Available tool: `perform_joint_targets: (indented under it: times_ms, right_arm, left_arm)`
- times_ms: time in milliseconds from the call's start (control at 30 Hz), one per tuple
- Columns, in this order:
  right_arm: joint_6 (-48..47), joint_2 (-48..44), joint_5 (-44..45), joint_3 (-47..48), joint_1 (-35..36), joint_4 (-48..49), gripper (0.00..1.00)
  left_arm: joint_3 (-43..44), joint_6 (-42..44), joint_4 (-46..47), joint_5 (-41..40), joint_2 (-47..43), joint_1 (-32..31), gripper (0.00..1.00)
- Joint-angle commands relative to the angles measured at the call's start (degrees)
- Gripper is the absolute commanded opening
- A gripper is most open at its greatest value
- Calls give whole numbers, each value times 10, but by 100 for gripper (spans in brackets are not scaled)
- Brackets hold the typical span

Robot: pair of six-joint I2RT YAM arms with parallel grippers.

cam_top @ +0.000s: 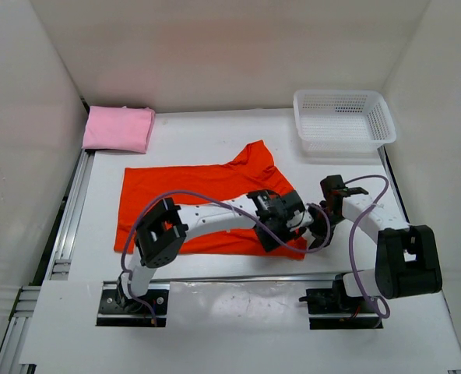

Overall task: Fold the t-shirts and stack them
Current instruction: Fold the flattened tshirt in 1/3 of the way

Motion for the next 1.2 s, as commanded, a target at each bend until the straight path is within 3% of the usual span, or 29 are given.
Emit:
perform_joint_targets:
  times_ms: [0, 200, 400, 700, 767, 900, 1067, 1167]
  right_arm:
    - [12, 2, -12, -3, -4, 14, 59]
    - [12, -32, -17, -38, -15, 19, 59]
    - [17, -44, -29, -51, -15, 25, 59]
    - [17, -44, -29, -45, -15, 25, 60]
    - [11, -39, -29, -45, -15, 30, 60]
    - [11, -33, -22, -45, -15, 30, 59]
    - [6, -33, -17, -52, -15, 30, 48]
    - [6, -33, -4, -45, -15, 24, 50]
  left_arm:
    - [-13, 0, 19, 10, -18, -8, 64]
    - [-23, 0, 45, -51, 3, -8, 55]
    - [-37, 0, 58, -88, 9, -8, 54]
    - [-40, 0, 25, -21, 20, 16, 52]
    - [-35, 0, 25, -29, 26, 16, 48]
    - [-12, 0, 20, -36, 32, 21, 23]
    - [0, 0, 15, -36, 19, 32, 10]
    - [6, 0, 9, -36, 18, 54, 10]
